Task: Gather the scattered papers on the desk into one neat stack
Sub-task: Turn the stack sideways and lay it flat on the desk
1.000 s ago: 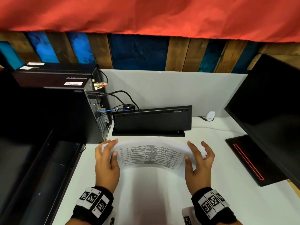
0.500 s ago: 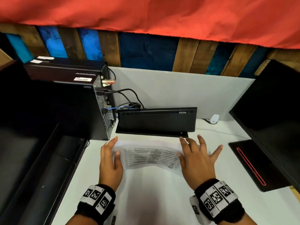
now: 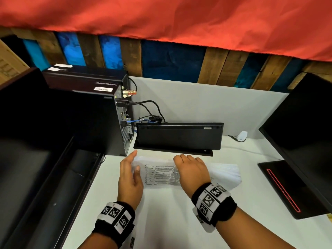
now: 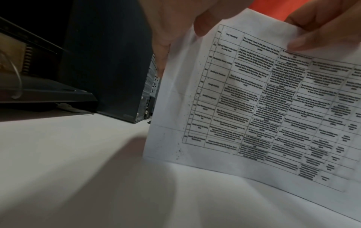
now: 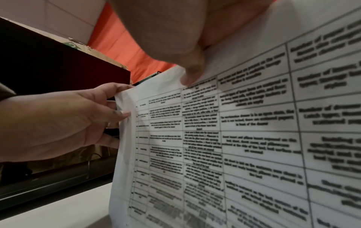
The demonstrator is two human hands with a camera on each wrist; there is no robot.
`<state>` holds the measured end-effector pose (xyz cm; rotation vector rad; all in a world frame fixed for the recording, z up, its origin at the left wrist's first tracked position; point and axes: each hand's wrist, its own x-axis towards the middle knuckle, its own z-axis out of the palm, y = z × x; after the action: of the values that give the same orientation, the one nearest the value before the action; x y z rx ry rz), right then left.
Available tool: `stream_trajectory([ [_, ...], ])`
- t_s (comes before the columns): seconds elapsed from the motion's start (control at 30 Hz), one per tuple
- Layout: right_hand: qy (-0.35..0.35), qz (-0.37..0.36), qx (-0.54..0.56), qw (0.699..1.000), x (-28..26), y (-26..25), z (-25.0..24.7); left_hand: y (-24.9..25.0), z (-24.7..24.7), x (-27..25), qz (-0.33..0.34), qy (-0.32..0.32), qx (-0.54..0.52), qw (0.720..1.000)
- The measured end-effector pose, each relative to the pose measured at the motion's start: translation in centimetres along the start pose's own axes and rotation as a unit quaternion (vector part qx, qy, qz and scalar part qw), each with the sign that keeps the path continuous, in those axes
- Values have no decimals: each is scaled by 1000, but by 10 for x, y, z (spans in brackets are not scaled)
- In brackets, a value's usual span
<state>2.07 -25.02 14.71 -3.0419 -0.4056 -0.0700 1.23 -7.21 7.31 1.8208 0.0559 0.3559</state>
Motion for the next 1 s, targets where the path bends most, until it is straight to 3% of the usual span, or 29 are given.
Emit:
stream_trajectory([
  [0.13, 27, 41, 46, 998, 1, 10, -7, -7, 4, -2, -43, 71, -11, 996],
  [0.23, 73, 102, 95, 988, -5, 22, -14, -22, 13, -4, -175, 99, -52, 978],
  [0.33, 113, 212, 169, 956, -13, 46, -19, -24, 32, -12, -298, 0, -89, 950],
  [0.4, 130, 279, 232, 923, -19, 71, -16, -15, 47, -20, -331, -110, -97, 932],
  [0.5, 134, 355, 337, 862, -31, 111, 0, 6, 71, -27, -337, -233, -129, 903],
  [0.67, 126, 457, 407, 781, -67, 172, 38, 27, 117, -23, -290, -291, -36, 911],
  [0.9, 57, 530, 331, 778, -113, 243, 72, 30, 197, -44, -218, -400, 169, 874],
  [1.0, 16, 550, 303, 778, -124, 268, 84, 28, 226, -55, -237, -420, 205, 852],
])
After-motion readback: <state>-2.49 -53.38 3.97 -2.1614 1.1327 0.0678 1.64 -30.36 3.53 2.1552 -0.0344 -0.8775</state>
